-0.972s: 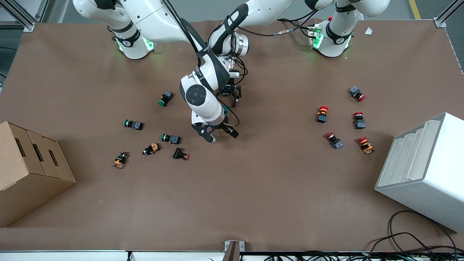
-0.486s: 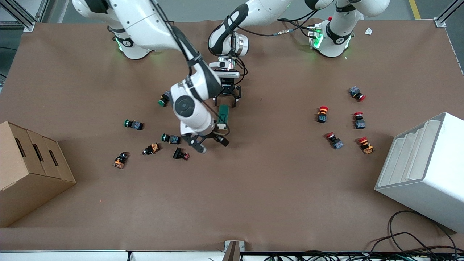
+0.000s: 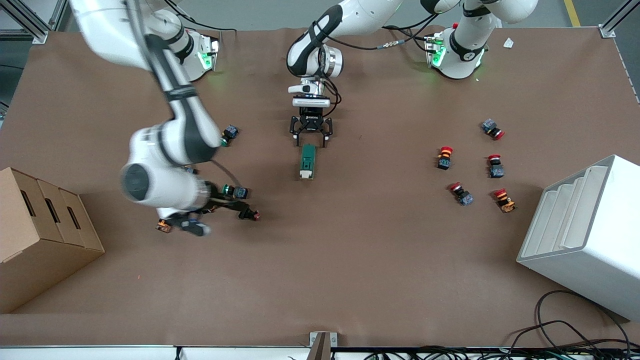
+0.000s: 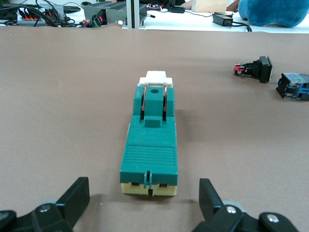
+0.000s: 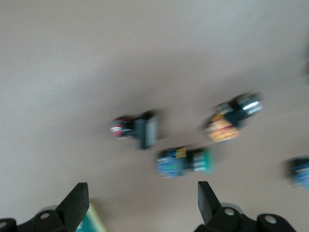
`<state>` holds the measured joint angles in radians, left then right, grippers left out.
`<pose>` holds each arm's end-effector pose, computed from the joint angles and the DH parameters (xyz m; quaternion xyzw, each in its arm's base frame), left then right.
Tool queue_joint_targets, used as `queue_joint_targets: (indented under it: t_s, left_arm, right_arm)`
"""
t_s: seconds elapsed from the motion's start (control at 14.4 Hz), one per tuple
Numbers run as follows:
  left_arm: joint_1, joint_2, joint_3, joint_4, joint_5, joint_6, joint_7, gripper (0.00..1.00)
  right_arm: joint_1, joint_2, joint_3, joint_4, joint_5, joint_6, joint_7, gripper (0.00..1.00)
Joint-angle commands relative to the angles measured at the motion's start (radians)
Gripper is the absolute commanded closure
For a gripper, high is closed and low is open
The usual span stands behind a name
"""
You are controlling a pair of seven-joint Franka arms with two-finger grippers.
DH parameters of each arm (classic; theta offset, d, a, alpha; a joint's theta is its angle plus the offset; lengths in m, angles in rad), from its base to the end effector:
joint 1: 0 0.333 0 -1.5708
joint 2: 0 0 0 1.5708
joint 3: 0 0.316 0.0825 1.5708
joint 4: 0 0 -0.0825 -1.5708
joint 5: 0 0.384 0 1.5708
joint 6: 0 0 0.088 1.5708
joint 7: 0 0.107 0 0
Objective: Close load switch with both arms
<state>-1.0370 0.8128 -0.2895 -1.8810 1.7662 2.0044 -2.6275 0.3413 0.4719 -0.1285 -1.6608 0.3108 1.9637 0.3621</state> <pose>0.2004 -0.5622 0.0782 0.8582 -0.0082 0.5122 0.0326 0.6353 0.1666 0.3256 -0.9809 0.1399 0.1078 0.0811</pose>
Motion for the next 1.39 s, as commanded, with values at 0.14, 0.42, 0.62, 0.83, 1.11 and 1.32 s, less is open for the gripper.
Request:
queue_joint_targets:
  t_s: [0.14,0.42,0.62,0.83,1.11,1.32]
  left_arm:
    - [0.018,-0.040,-0.007,0.058,-0.158,0.030,0.168,0.00]
    - [0.049,-0.081,-0.007,0.095,-0.309,0.065,0.387,0.00]
    - [0.077,-0.093,-0.007,0.184,-0.450,0.071,0.580,0.00]
    - [0.132,-0.101,-0.007,0.307,-0.612,0.071,0.807,0.00]
    - [0.241,-0.151,-0.007,0.424,-0.836,0.071,1.102,0.00]
    - [0.359,-0.243,-0.007,0.428,-1.009,0.071,1.367,0.00]
  right_arm:
    - [-0.154,-0.117,-0.005,-0.039,-0.140,-0.132,-0.315,0.00]
    - [-0.246,-0.197,-0.007,-0.031,-0.240,-0.207,-0.475,0.00]
    - [-0.292,-0.233,-0.008,0.025,-0.252,-0.300,-0.496,0.00]
    - [-0.312,-0.227,-0.007,0.163,-0.295,-0.434,-0.492,0.00]
    - [-0.315,-0.225,-0.008,0.272,-0.315,-0.508,-0.486,0.00]
    - [-0.341,-0.222,-0.005,0.286,-0.314,-0.514,-0.492,0.00]
